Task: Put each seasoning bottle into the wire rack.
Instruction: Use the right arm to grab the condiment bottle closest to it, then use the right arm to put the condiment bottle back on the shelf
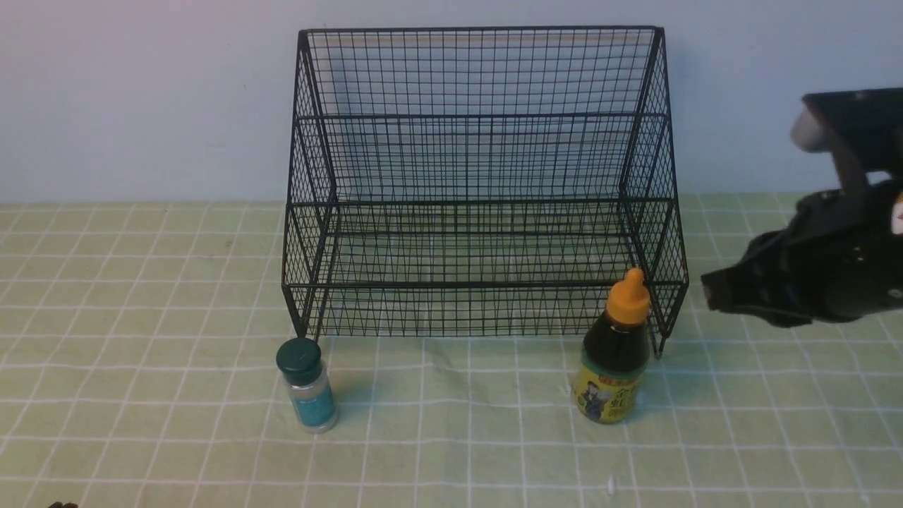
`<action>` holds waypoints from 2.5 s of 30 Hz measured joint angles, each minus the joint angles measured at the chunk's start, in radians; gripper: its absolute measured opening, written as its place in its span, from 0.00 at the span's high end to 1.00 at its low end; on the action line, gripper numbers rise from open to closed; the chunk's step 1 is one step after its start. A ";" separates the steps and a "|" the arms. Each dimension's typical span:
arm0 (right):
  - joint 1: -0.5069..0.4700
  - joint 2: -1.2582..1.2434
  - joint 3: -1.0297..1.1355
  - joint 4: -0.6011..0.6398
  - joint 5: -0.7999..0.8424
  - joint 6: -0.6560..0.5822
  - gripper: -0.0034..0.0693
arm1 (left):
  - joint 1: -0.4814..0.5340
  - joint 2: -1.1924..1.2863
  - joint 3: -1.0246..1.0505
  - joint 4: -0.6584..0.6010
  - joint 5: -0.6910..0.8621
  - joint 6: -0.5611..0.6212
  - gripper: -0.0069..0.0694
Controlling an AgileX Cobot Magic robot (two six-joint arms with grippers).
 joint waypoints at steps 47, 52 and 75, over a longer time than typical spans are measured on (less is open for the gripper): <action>0.087 0.235 -0.398 -0.181 0.007 -0.073 0.55 | 0.000 0.000 0.000 0.000 0.000 0.000 0.92; 0.087 0.308 -0.398 -0.238 -0.065 -0.062 0.55 | 0.000 0.000 0.000 0.000 0.000 0.000 0.92; 0.087 0.481 -0.412 -0.264 -0.060 0.019 0.43 | 0.000 0.000 0.000 0.000 0.000 0.000 0.92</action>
